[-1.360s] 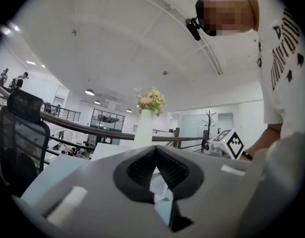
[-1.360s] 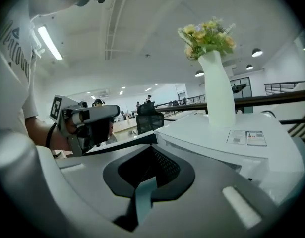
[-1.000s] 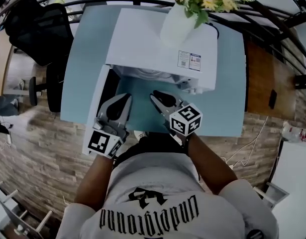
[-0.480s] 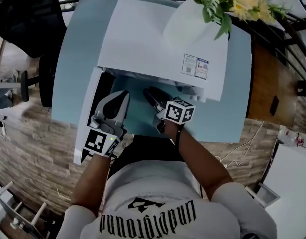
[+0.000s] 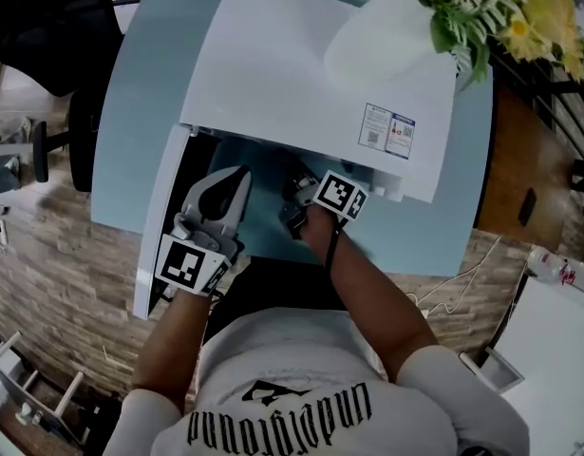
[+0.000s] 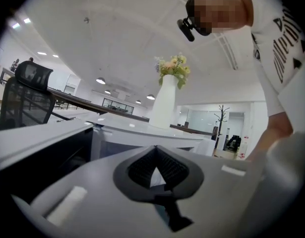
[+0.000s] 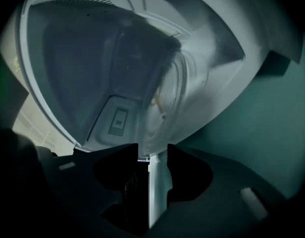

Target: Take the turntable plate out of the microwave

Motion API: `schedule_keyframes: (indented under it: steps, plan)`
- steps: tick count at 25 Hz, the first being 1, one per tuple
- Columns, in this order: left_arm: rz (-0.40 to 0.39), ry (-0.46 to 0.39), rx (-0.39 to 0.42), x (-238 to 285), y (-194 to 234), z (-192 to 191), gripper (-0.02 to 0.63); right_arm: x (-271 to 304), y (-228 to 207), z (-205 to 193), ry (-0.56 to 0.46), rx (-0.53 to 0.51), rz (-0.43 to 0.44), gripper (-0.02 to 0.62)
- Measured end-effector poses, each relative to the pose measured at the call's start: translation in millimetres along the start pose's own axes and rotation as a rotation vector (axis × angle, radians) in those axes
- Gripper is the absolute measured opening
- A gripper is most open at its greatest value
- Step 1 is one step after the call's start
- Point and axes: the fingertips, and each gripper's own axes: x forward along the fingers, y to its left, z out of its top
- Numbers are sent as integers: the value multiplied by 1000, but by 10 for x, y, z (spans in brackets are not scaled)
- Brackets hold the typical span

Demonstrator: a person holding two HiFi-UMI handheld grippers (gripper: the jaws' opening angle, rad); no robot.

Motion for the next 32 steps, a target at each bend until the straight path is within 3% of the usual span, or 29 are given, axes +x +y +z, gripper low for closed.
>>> schedule_keyframes:
  steps: [11, 13, 17, 20, 23, 32]
  plan:
    - [31, 24, -58, -13, 123, -203, 51, 131, -207, 71, -112, 282, -50, 161]
    - [36, 27, -63, -16, 137, -221, 51, 129, -239, 69, -119, 305, -75, 130]
    - [43, 31, -75, -18, 150, -260, 51, 119, -236, 66, -128, 262, -87, 123]
    - [49, 35, -85, -36, 140, -296, 51, 84, -174, 35, -128, 214, -63, 58]
    - [57, 44, -114, -52, 132, -362, 51, 42, -160, 29, -135, 190, -43, 53]
    - [77, 88, -355, -96, 103, -759, 51, -151, -205, 133, -171, 191, -2, 35]
